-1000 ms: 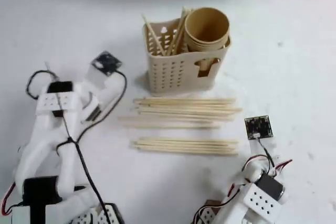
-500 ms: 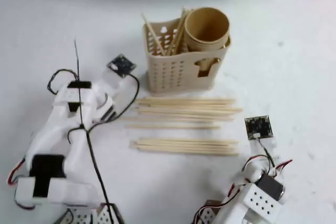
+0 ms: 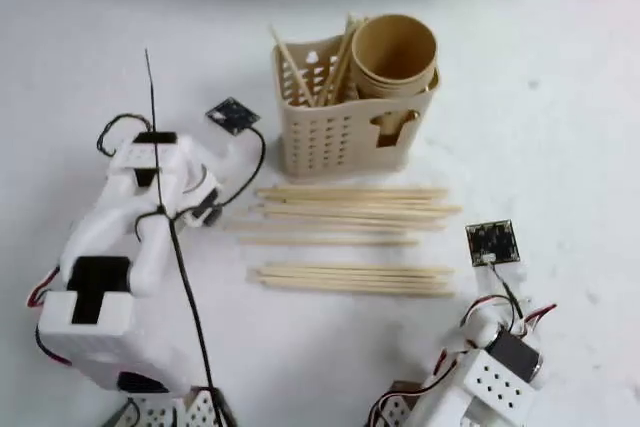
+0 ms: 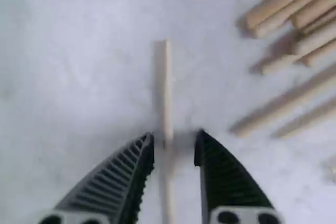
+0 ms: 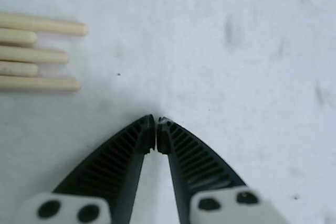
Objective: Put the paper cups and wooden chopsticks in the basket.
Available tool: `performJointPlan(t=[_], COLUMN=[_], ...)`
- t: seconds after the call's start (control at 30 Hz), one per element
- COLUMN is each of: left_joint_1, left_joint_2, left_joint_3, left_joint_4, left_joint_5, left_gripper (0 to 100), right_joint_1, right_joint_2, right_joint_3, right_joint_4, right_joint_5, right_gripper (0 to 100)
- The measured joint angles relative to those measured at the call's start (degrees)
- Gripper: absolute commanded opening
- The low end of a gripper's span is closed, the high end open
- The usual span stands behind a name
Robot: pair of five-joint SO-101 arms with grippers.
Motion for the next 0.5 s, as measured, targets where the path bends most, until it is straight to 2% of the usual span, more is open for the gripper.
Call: performJointPlan(t=[0.1, 0.3, 0.5], left_joint_1=[0.00, 0.18, -0.18], left_joint_2=[2.64, 5.89, 4.66], left_joint_3=[-3.16, -7.47, -7.47], left_joint_4=[2.64, 6.33, 6.33], left_joint_5=[0.00, 0.00, 0.00], left_gripper=[12, 2, 2], right_joint_1=[0.00, 0.00, 0.00], right_joint_2=[0.00, 0.00, 0.00], right_joint_3=[0.00, 0.00, 0.00], right_joint_4=[0.00, 0.00, 0.00], right_joint_5=[0.00, 0.00, 0.00], right_gripper=[2.4, 2.4, 2.4])
